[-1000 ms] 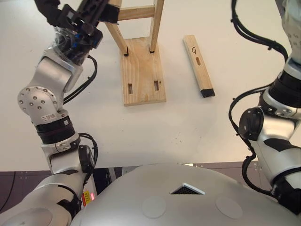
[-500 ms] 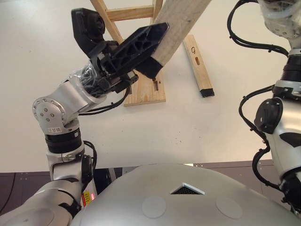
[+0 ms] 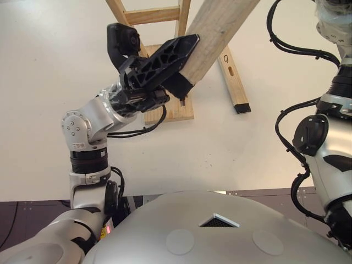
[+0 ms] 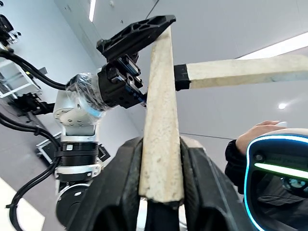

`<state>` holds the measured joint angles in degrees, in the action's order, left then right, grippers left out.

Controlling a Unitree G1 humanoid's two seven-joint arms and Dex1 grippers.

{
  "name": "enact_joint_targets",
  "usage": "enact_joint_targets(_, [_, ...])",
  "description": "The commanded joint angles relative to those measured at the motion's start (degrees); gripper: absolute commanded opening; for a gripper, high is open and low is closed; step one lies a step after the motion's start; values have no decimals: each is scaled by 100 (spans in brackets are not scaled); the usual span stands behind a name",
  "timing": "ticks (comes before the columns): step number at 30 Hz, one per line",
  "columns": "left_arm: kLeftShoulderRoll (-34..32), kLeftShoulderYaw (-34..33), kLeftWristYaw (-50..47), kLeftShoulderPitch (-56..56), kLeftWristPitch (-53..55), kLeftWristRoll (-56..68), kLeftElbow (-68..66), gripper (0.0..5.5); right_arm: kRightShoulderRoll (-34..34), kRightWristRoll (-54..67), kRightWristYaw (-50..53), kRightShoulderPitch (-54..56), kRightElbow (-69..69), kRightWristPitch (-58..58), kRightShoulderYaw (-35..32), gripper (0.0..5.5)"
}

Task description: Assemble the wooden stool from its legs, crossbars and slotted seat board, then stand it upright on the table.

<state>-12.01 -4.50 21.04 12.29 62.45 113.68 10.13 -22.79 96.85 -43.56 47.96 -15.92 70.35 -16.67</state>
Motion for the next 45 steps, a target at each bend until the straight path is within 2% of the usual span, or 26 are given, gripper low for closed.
enact_joint_targets(1, [347,-334,-213,227,178,-68,-460,96,105,146,-108,73,30,118,-66,343])
enact_joint_targets(3, [483,-494,-317,305,319,-68,-630,95,103,168,-142,63,20,142,-91,302])
enact_joint_targets(9, [755,-809,-691,380,551,-68,-954,95,110,182,-182,55,-5,170,-136,294])
enact_joint_targets(14, [891,-1038,-1336,396,250,-68,-849,94,270,-192,177,95,-7,-251,-144,294])
enact_joint_targets(20, [945,-1430,-1972,429,-40,-68,-963,94,535,-1068,594,66,219,-1041,-93,250])
enact_joint_targets(25, [839,-1695,-2227,480,-81,-68,-1182,94,680,-1512,739,16,346,-1273,-81,221])
enact_joint_targets(36, [1108,-1511,-3269,435,-33,-68,-1627,94,751,-1676,548,-53,624,-1122,-75,220])
enact_joint_targets(41, [1558,-1849,-3250,588,-126,-68,-1525,94,743,-1704,490,-26,621,-1067,-90,220])
enact_joint_targets(42, [1658,-1959,-3263,666,-184,-68,-1486,94,743,-1691,486,-43,625,-1051,-92,253])
enact_joint_targets(45, [1902,-2200,-3405,776,-226,-68,-1428,94,748,-1615,448,-95,672,-982,-121,301])
